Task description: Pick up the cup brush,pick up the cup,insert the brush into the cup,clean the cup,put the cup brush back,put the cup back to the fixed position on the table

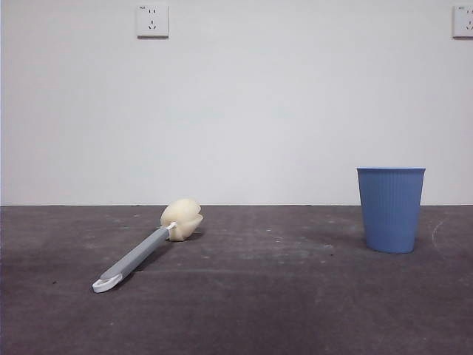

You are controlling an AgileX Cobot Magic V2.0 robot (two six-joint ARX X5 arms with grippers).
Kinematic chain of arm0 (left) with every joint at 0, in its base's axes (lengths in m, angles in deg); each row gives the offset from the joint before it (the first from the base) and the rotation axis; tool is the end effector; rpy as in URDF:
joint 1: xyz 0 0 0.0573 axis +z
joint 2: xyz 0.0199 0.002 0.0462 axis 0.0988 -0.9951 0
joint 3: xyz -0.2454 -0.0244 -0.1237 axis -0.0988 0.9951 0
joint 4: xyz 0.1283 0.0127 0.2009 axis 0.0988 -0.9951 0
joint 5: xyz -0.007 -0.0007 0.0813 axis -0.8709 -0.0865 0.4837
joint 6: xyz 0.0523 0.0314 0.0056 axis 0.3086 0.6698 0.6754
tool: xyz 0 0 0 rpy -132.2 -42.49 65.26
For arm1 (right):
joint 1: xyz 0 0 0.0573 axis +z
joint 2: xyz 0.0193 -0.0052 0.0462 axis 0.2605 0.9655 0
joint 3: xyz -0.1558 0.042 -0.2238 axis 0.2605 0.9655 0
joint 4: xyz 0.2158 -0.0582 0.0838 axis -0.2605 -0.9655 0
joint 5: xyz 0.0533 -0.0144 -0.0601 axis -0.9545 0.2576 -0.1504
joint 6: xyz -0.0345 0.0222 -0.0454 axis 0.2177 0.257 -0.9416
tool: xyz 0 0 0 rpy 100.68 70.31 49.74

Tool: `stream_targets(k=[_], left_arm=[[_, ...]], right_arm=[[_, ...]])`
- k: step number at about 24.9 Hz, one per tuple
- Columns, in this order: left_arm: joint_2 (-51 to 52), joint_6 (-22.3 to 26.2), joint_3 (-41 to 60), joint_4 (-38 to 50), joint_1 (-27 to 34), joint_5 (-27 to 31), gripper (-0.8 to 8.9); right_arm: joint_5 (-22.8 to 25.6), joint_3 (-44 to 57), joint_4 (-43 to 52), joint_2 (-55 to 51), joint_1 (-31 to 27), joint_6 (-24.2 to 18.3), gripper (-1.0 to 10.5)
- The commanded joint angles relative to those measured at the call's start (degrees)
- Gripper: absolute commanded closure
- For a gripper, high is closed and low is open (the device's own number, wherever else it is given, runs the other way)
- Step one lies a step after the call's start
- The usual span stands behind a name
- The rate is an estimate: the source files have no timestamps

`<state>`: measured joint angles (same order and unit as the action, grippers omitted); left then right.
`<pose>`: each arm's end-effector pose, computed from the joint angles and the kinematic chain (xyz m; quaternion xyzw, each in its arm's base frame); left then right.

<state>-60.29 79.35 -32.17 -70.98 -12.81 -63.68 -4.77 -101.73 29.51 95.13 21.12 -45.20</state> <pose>0.0788 -0.0268 0.3080 -0.0788 0.3306 -0.2443 0.9082 0.0961 0.0258 0.3183 -0.0074 0.3639 0.2536 0.8962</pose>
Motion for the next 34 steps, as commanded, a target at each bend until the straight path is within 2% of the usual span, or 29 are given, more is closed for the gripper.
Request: stream_targets(k=[1, 3, 4, 5, 6, 7, 8, 11, 13, 20, 23, 28, 34], left_arm=[[0.0, 0.9, -0.1, 0.3, 0.0, -0.2, 8.14], [0.0, 0.9, -0.1, 0.3, 0.0, -0.2, 8.08], [0.0, 0.9, -0.1, 0.3, 0.0, -0.2, 7.5], [0.0, 0.9, -0.1, 0.3, 0.0, -0.2, 6.42], [0.0, 0.9, -0.1, 0.3, 0.0, -0.2, 4.75], [0.0, 0.9, -0.1, 0.3, 0.0, -0.2, 3.57], [0.0, 0.9, -0.1, 0.3, 0.0, -0.2, 3.34], [0.0, 0.8, -0.1, 0.3, 0.0, -0.2, 3.37], [0.0, 0.8, -0.1, 0.2, 0.0, -0.2, 3.36], [0.0, 0.8, -0.1, 0.9, 0.0, -0.3, 3.36], [-1.5, -0.7, -0.2, 3.5, -0.4, -0.3, 3.35], [-11.2, -1.1, -1.9, 9.7, -7.1, 0.7, 3.34], [-30.3, -2.6, -8.4, 11.6, -17.8, 17.9, 3.35]], right_arm=[[-0.1, -0.2, 0.2, 0.0, 0.0, -0.4, 9.5], [-0.1, -0.2, 0.3, 0.0, 0.0, -0.4, 9.3], [-0.1, -0.2, 0.3, 0.0, 0.0, -0.4, 8.7], [-0.1, -0.2, 0.3, 0.0, 0.0, -0.3, 8.1], [-0.1, -0.2, 0.3, 0.0, 0.0, -0.3, 7.3], [-0.1, -0.2, 0.3, 0.0, 0.0, -0.2, 6.7], [-0.1, -0.2, 0.3, 0.0, 0.0, -0.1, 6.0], [-0.1, -0.2, 0.3, 0.0, 0.0, 2.3, 3.4], [0.1, -0.2, 0.3, 0.0, 0.0, 4.0, 2.5], [0.1, -0.2, 0.3, 0.0, 0.0, 4.0, 2.5], [0.1, -0.2, 0.3, 0.0, 0.0, 3.9, 2.5], [0.1, -0.2, 0.3, 0.0, 0.0, 3.9, 2.5], [0.1, -0.2, 0.3, 0.0, 0.0, 4.6, 2.5]])
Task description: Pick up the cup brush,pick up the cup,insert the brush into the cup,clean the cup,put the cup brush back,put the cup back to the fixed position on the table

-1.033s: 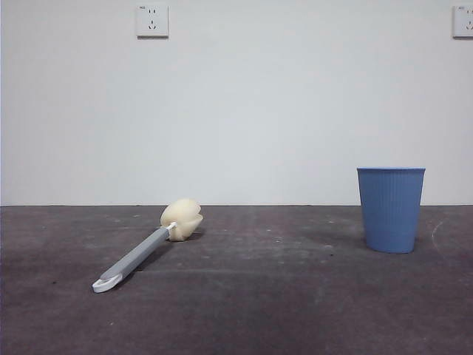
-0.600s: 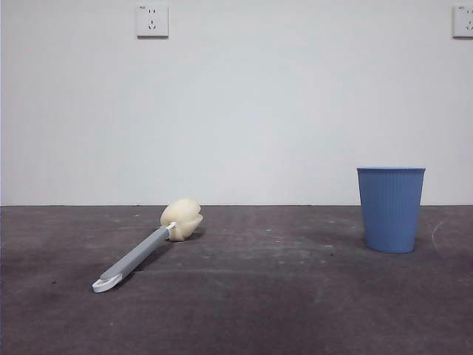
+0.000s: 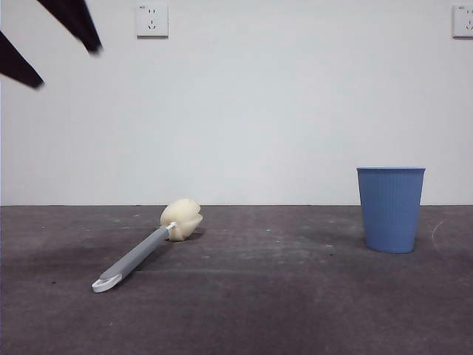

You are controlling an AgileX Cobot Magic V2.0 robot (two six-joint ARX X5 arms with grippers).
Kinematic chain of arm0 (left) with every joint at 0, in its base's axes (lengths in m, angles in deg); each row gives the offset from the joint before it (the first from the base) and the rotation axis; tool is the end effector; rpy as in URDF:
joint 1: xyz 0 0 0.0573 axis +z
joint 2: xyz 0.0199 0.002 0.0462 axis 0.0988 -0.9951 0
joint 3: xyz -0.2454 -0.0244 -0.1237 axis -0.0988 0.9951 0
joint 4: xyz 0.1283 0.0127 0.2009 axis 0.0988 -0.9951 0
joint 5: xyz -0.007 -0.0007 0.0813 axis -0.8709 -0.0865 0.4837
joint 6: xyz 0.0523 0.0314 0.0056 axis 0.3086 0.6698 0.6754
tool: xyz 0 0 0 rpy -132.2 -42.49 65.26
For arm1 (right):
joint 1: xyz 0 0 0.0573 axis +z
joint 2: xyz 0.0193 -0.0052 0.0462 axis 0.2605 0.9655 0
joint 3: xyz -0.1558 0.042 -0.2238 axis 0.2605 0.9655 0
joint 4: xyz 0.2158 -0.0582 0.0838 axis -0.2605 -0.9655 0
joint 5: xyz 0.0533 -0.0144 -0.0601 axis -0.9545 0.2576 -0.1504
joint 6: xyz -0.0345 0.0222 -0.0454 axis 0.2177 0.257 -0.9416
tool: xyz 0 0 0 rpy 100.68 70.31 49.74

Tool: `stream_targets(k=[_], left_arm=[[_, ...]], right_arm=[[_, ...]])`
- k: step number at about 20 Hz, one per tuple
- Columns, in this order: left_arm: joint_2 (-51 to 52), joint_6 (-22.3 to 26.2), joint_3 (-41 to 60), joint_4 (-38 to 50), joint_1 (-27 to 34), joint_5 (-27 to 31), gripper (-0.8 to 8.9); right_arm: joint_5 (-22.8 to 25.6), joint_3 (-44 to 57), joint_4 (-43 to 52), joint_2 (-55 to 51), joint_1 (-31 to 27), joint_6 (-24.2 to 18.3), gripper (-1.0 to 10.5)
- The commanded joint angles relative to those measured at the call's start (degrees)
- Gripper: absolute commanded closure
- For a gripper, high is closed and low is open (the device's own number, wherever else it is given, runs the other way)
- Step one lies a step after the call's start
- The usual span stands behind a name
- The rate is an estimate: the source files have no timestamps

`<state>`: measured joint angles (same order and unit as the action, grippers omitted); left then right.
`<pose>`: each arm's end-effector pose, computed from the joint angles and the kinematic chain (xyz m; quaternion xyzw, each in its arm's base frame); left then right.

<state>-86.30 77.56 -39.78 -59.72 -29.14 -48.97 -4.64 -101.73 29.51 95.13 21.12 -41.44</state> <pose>0.1728 -0.0824 0.3095 0.0032 0.3936 -0.2428 0.8866 0.0961 0.0258 0.3182 0.0216 0.3721 0.2405 0.8962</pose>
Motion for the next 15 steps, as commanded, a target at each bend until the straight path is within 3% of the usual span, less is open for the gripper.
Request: stream_targets(k=[1, 7, 15], left_arm=[[-7.5, -0.8, -1.3, 0.8, -2.5, 4.8, 3.35], [-23.9, -4.6, -1.6, 5.5, -7.1, 8.0, 3.36], [-33.7, -8.8, -1.6, 8.8, -9.0, 12.4, 3.38]], right_arm=[[-0.1, -0.2, 0.3, 0.0, 0.0, 1.0, 2.5], [0.0, -0.2, 0.3, 0.0, 0.0, 1.0, 2.5], [0.0, -0.2, 0.3, 0.0, 0.0, 1.0, 2.5]])
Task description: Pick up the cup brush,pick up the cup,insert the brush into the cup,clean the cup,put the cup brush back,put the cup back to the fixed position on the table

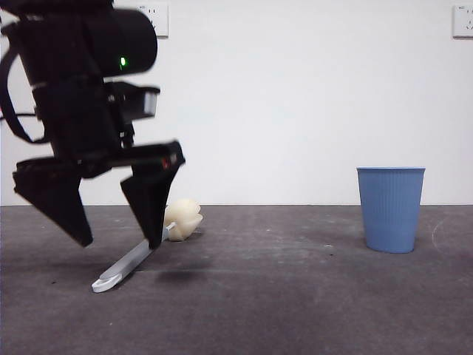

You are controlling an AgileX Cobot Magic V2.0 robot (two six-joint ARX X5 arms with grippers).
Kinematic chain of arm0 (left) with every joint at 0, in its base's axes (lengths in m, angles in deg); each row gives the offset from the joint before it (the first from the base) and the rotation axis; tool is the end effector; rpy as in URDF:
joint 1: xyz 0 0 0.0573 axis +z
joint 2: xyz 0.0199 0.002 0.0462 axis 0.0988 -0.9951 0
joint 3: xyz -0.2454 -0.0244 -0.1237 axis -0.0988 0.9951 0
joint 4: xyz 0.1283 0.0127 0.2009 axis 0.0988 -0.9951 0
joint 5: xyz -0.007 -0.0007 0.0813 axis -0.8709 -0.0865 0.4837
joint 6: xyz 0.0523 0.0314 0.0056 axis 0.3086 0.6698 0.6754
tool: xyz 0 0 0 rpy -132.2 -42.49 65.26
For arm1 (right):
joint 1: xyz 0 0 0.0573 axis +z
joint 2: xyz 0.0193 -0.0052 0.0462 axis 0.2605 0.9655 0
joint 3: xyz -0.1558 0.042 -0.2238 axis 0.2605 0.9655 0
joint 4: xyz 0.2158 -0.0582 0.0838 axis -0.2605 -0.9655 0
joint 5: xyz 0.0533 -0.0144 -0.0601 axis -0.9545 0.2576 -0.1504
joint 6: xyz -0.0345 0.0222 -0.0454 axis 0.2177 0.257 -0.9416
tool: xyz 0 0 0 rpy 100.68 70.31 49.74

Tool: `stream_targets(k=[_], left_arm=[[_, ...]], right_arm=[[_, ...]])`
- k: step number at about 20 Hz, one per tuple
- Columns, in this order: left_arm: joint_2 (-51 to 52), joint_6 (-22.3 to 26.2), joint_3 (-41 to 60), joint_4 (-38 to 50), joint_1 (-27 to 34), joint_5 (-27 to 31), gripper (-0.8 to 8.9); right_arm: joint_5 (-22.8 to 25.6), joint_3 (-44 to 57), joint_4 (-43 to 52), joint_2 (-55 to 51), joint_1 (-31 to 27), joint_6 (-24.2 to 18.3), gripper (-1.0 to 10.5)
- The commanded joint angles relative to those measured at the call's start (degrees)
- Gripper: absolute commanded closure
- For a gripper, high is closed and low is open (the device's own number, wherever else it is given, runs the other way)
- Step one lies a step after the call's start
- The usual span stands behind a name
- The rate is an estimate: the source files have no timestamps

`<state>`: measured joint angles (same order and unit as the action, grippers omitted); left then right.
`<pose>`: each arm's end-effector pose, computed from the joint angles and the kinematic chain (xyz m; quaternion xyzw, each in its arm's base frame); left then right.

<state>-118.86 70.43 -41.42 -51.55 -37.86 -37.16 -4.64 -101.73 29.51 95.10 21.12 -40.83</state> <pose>0.2511 -0.1561 0.1963 0.0757 0.5539 -0.1531 0.8149 0.0960 0.0258 0.3183 0.0263 0.3731 0.2385 0.8962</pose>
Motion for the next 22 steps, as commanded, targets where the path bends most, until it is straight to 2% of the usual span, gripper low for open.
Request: stream_targets(k=[1, 10, 13, 17, 18, 22], left_arm=[[-1.6, -2.0, 0.1, 1.0, -0.5, 0.7, 3.38], [-5.9, -4.2, 0.1, 2.2, -2.6, 3.4, 3.58], [-5.9, -4.2, 0.1, 2.3, -3.1, 3.3, 5.74], [-5.9, -4.2, 0.1, 1.7, -3.2, 3.1, 7.9], [-5.8, -4.1, 0.1, 1.6, -3.2, 3.1, 8.25], [-5.8, -4.0, 0.1, 1.3, -3.2, 3.0, 8.22]], right_arm=[[0.0, -0.2, 0.3, 0.0, 0.0, 0.4, 2.5], [0.0, -0.2, 0.3, 0.0, 0.0, 0.8, 2.6], [0.2, -0.2, 0.3, 0.0, 0.0, 0.8, 2.6], [0.2, -0.2, 0.3, 0.0, 0.0, 0.8, 2.6], [0.2, -0.2, 0.3, 0.0, 0.0, 0.8, 2.6], [0.2, -0.2, 0.3, 0.0, 0.0, 1.0, 2.6]])
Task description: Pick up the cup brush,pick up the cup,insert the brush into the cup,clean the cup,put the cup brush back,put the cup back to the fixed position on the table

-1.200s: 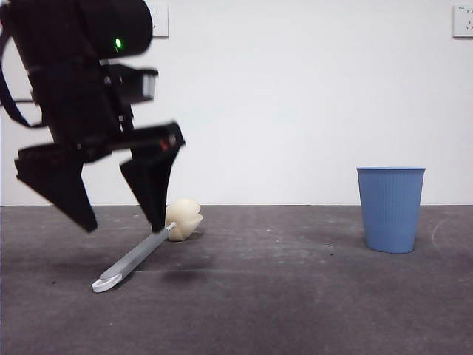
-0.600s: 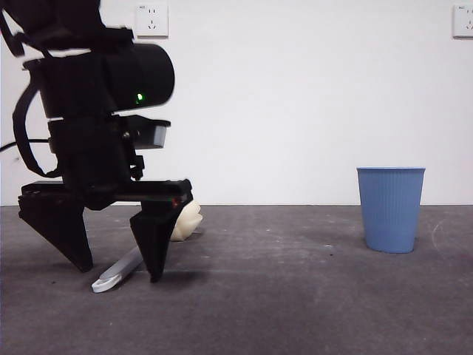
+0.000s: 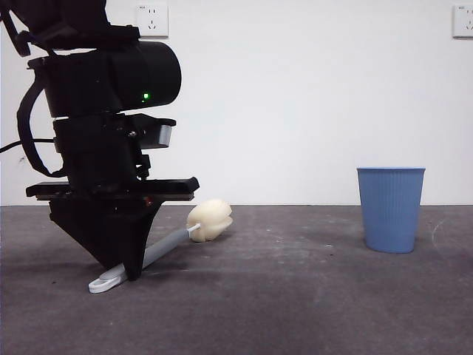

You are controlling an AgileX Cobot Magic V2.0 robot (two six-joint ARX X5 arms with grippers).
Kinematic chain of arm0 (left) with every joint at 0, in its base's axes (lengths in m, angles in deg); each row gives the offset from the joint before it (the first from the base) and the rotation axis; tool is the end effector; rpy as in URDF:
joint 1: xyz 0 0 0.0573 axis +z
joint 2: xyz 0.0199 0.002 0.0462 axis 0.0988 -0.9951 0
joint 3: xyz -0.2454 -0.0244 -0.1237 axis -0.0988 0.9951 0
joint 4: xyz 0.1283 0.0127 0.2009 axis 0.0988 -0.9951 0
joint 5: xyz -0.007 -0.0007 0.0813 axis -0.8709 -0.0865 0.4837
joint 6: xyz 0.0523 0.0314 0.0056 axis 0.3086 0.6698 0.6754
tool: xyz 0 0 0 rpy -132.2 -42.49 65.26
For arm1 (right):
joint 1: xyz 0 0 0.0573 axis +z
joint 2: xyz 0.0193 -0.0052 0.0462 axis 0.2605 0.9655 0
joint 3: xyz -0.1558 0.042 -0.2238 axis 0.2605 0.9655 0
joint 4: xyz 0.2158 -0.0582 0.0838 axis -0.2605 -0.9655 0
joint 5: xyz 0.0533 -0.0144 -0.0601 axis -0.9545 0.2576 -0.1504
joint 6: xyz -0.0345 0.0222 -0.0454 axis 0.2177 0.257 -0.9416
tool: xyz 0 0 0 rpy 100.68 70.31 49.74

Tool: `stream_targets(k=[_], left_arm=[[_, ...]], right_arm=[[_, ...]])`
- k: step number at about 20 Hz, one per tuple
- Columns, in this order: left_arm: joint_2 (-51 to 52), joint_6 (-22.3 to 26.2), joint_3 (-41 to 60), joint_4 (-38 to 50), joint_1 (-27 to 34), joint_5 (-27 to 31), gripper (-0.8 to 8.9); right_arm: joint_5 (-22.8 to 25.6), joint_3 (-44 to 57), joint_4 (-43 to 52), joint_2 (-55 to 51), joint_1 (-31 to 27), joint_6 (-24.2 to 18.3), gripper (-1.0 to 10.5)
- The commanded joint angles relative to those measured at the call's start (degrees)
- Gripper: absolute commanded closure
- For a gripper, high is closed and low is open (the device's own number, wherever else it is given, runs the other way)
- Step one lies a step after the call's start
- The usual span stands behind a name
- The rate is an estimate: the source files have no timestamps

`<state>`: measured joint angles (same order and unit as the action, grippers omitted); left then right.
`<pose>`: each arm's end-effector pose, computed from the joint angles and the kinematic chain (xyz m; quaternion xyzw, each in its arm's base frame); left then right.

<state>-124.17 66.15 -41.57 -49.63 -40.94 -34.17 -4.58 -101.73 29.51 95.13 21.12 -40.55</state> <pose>0.2528 -0.1742 0.1723 0.0832 0.5708 -0.1270 0.8069 0.0962 0.0257 0.3182 0.0283 0.3740 0.2371 0.8962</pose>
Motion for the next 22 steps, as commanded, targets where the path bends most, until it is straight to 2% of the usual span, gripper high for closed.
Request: stream_targets(k=[1, 4, 10, 14, 19, 22], left_arm=[[-0.4, 0.3, 0.2, -0.9, -0.1, 0.0, 8.22], [0.8, 0.7, 0.2, -1.6, 0.0, -0.1, 8.22], [8.7, 1.2, 0.2, -1.9, 0.0, -0.1, 8.22], [17.0, 2.8, 0.2, -4.5, 0.0, -1.1, 8.22], [27.4, 5.1, 0.2, -6.1, 0.0, -1.0, 8.22], [31.8, 6.4, 0.2, -7.8, 0.0, -1.0, 8.22]], right_arm=[[0.1, -0.2, 0.3, 0.0, 0.0, 1.4, 2.6], [0.2, -0.2, 0.2, 0.5, 0.0, 3.1, 2.6], [0.2, -0.2, 2.6, 3.5, 0.0, 2.5, 2.6], [0.4, 1.4, 13.0, 5.6, 0.0, 3.8, 2.6], [0.4, 11.3, 30.0, 7.6, 0.6, 8.2, 2.6], [5.1, 17.6, 39.5, 7.8, 1.7, 9.2, 2.6]])
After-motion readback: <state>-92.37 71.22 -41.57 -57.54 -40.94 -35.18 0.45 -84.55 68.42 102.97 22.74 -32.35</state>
